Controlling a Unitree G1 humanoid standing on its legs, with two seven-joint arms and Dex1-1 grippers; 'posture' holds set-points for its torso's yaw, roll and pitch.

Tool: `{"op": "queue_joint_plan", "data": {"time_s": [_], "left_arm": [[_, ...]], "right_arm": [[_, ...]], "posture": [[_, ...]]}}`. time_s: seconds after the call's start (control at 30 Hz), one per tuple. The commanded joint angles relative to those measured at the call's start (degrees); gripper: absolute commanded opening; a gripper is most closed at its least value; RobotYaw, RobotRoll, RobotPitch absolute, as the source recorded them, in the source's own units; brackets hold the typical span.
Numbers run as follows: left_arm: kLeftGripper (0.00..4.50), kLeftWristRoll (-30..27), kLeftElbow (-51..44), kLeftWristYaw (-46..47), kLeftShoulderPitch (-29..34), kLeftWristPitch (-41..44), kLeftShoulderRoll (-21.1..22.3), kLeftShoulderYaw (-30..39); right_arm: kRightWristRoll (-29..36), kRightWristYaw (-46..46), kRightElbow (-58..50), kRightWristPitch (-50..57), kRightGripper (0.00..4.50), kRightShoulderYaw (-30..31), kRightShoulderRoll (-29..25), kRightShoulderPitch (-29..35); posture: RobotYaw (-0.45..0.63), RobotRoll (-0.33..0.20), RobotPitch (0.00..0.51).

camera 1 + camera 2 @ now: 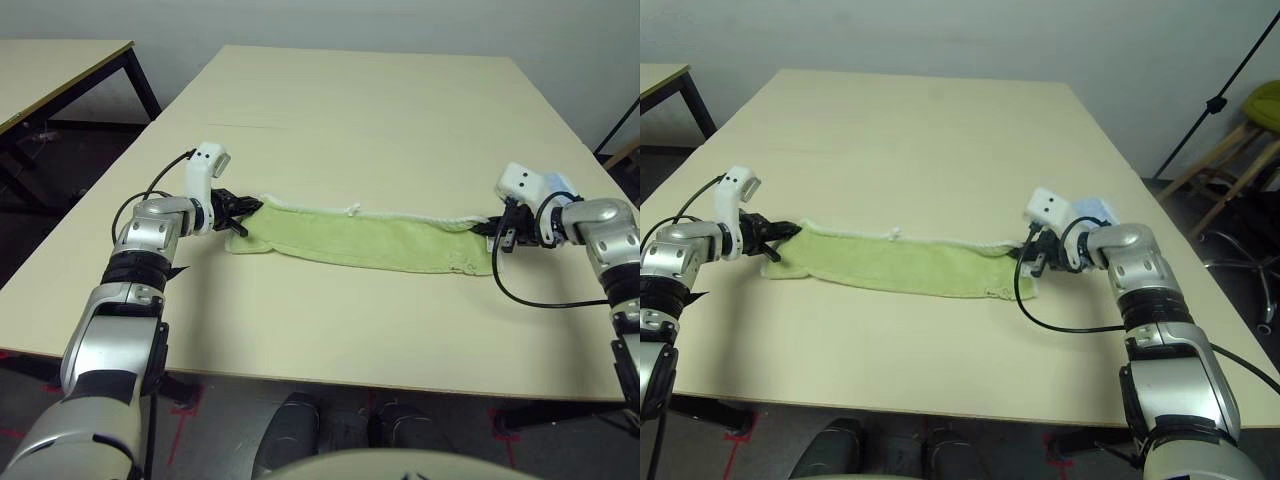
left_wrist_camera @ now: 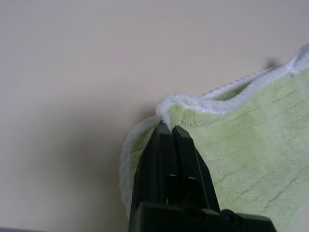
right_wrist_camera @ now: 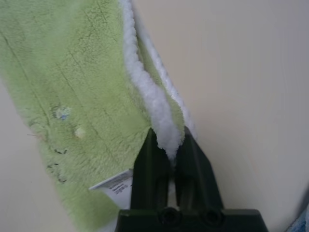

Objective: Fold the towel and set it aside.

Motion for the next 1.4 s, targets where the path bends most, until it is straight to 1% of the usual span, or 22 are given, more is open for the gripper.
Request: {"op": "queue_joint_plan", "data": {"time_s": [0.03, 0.1, 0.3, 0.33, 0.37, 0.5, 0.6, 0.67, 0.77, 0.83, 0.9, 1.0, 1.03, 1.07, 1.17, 1.3, 1.4], "left_arm": [[1.08, 1.3, 1.5, 1.9, -1.2, -1.4, -0.3, 0.4], [1.69, 1.6, 2.0, 2.3, -1.6, -1.8, -0.2, 0.5], [3.82, 1.9, 2.4, 3.1, -2.3, -2.1, 1.5, 1.5], [4.17, 2.0, 2.5, 3.3, -2.4, -2.2, 1.7, 1.7], [4.47, 2.0, 2.5, 3.8, -2.5, -2.5, 1.9, 2.0], [4.47, 1.1, -0.9, 5.6, -2.3, -1.9, 2.6, 3.7], [4.47, -2.3, -9.0, 6.3, 0.5, 2.9, 1.4, 6.4], [4.47, -4.4, -16.6, 8.2, 4.1, 6.6, 0.0, 8.2], [4.47, -6.7, -26.7, 11.7, 9.7, 11.5, -2.6, 10.0], [4.47, -8.0, -32.4, 14.6, 13.2, 13.1, -4.9, 11.2], [4.47, -9.1, -37.4, 18.1, 16.5, 14.6, -8.0, 12.2], [4.47, -10.0, -43.6, 20.4, 21.3, 16.8, -11.4, 11.0], [4.50, -10.3, -45.3, 20.9, 22.5, 17.6, -12.2, 10.7], [4.50, -10.9, -46.8, 21.1, 23.5, 18.5, -12.9, 10.5], [3.91, -12.8, -49.7, 20.6, 25.2, 21.2, -13.5, 10.0], [2.51, -12.3, -51.4, 18.3, 27.5, 22.6, -11.1, 6.6], [1.47, -11.9, -50.3, 18.0, 28.6, 22.2, -9.8, 6.0]], "right_arm": [[-1.0, -1.1, 1.9, -1.2, 1.46, 0.3, 0.5, -1.0], [-1.1, -1.3, 2.4, -1.6, 2.12, 0.2, 0.6, -1.3], [-1.1, -6.3, 6.0, -3.8, 4.39, -1.5, 0.2, -4.0], [-1.0, -7.1, 6.6, -4.1, 4.50, -1.7, 0.2, -4.4], [-0.6, -8.4, 7.3, -4.3, 4.50, -2.4, 0.3, -5.1], [1.8, -12.4, 7.1, -2.9, 4.50, -5.8, 0.7, -6.7], [4.2, -14.0, 2.4, 0.6, 4.50, -8.4, 1.3, -5.2], [7.1, -16.1, -4.2, 5.4, 4.50, -10.8, 3.1, -2.5], [10.2, -19.6, -16.4, 12.0, 4.50, -13.0, 6.3, 3.1], [12.6, -22.1, -24.5, 16.8, 4.50, -14.3, 8.8, 6.9], [15.1, -23.6, -31.0, 21.2, 4.50, -14.9, 10.9, 10.2], [17.0, -24.7, -38.0, 25.4, 4.50, -14.0, 13.2, 14.9], [17.4, -24.9, -39.8, 26.5, 4.08, -13.5, 13.6, 16.2], [18.3, -24.8, -41.6, 28.1, 3.87, -13.3, 14.1, 17.4], [20.3, -24.5, -45.2, 31.5, 2.78, -12.8, 14.8, 19.4], [20.1, -24.4, -46.6, 33.0, 1.20, -11.3, 14.5, 21.0], [18.3, -23.3, -45.4, 32.0, 0.07, -9.5, 12.1, 22.3]], "posture": [[0.08, 0.000, 0.064], [0.08, 0.000, 0.064], [0.08, 0.000, 0.064], [0.08, 0.000, 0.064], [0.08, 0.000, 0.064], [0.09, 0.000, 0.069], [0.08, 0.000, 0.074], [0.08, 0.000, 0.076], [0.08, 0.000, 0.077], [0.07, 0.000, 0.083], [0.07, 0.000, 0.084], [0.07, 0.000, 0.086], [0.07, 0.000, 0.086], [0.06, 0.000, 0.086], [0.07, 0.000, 0.086], [0.07, 0.000, 0.083], [0.07, 0.000, 0.082]]}}
